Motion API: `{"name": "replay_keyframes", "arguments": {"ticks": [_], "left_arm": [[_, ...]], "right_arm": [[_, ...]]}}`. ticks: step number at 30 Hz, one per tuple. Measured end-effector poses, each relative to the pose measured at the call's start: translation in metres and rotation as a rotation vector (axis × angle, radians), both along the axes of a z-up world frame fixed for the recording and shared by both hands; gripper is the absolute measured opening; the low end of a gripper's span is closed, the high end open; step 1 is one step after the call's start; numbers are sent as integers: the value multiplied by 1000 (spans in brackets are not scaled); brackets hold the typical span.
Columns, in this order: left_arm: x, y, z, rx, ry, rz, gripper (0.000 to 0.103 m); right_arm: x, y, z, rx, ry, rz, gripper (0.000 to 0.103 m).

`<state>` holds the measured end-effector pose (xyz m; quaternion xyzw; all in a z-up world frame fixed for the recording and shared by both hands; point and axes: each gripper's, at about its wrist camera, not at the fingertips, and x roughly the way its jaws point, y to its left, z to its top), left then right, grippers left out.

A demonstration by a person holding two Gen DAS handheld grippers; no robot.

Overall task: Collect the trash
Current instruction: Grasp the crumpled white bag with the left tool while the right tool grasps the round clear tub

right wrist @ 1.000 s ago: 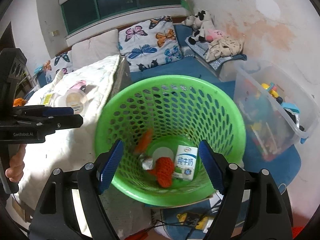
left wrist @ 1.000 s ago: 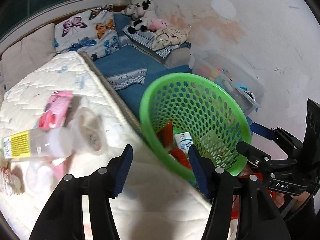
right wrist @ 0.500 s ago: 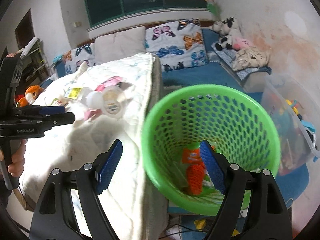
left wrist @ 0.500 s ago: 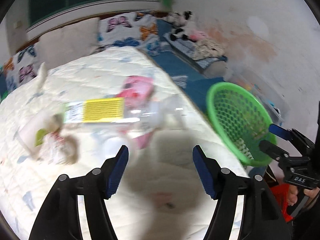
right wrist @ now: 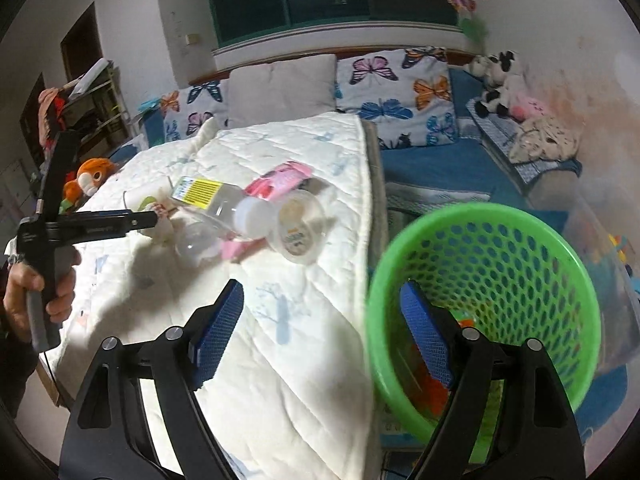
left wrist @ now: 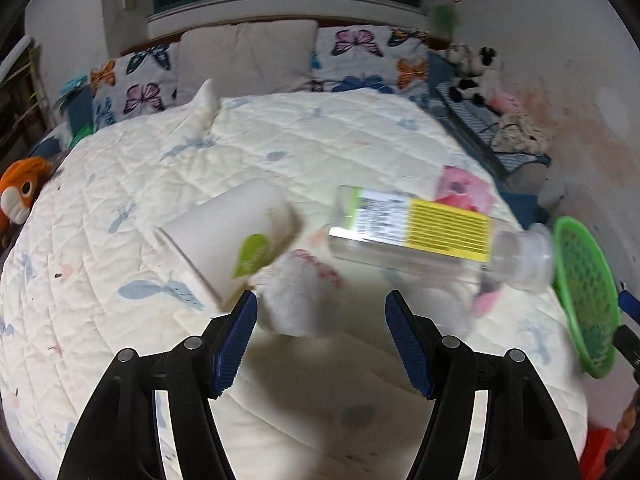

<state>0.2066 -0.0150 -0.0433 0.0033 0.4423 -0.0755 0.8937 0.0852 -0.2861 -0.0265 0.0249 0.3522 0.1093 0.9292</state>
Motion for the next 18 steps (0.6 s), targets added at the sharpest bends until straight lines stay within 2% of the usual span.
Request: {"name": "replay_keyframes", "arguments": {"ticks": [10, 18], "left_arm": [[17, 6, -13, 10, 15, 6, 64], [20, 11, -15, -7, 28, 8, 64]], "right_arm": [[43, 15, -12, 56, 58, 119, 83], [86, 11, -28, 96, 117, 184, 84]]}}
